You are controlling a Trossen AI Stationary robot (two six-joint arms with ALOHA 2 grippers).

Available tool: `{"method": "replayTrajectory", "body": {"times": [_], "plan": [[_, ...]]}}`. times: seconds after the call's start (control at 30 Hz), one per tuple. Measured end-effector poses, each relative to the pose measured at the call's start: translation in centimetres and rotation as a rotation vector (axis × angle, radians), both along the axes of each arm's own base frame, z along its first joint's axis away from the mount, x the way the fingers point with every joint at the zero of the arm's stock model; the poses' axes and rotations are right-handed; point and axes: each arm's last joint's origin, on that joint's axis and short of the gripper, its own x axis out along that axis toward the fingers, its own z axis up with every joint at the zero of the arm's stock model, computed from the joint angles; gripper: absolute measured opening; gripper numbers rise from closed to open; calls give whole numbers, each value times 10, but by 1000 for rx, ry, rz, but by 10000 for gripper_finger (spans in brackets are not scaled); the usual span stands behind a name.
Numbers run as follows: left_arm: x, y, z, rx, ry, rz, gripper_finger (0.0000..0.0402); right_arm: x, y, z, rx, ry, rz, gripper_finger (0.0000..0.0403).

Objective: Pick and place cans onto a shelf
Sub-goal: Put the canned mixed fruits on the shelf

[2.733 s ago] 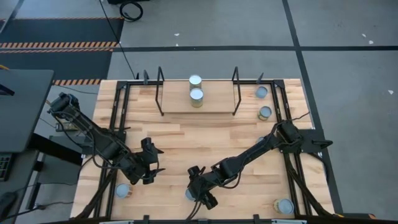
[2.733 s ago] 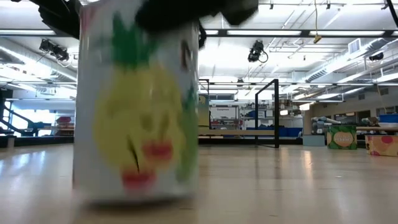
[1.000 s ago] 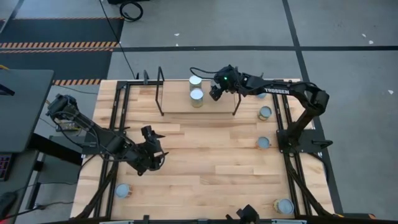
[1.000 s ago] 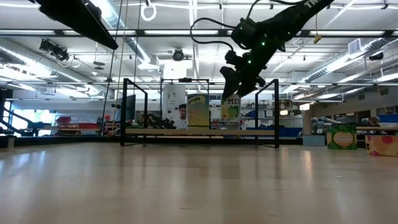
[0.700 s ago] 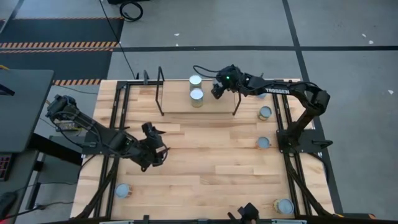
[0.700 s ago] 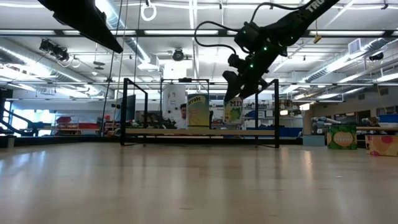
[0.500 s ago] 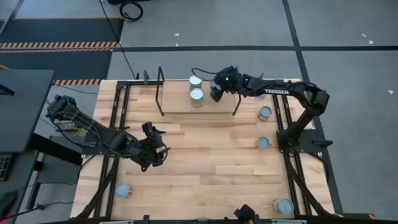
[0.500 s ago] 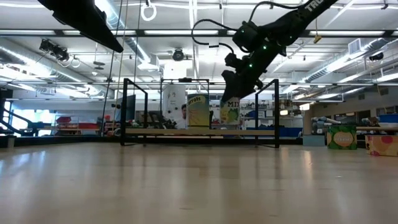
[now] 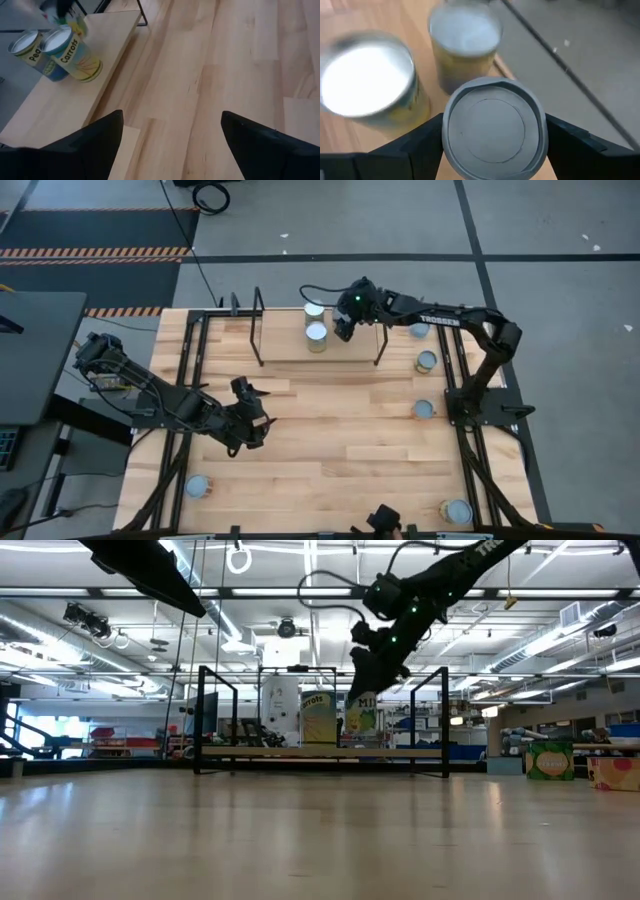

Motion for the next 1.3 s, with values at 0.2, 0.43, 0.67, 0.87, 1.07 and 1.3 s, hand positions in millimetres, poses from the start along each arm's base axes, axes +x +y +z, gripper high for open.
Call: {"method": "replayTrajectory", "body": {"times": [0.2,0.43,0.67,0.87,1.07,1.3], "plan": [[0,0,0,-7,2,-6,341,9,12,-4,30,-8,43,303],[0,0,0,-8,1,-7,341,18,29,-4,61,-27,109,304],[0,0,0,-8,1,-7,341,14,21,-2,7,-6,60,304],[0,0,0,-7,0,-7,341,-2,-10,2,-7,-19,-27,304],[1,-1,1,-9,-7,-6,341,1,-17,22,-7,19,35,304],[3,-2,3,-34,-47,2,341,14,-30,19,19,145,81,304]]}}
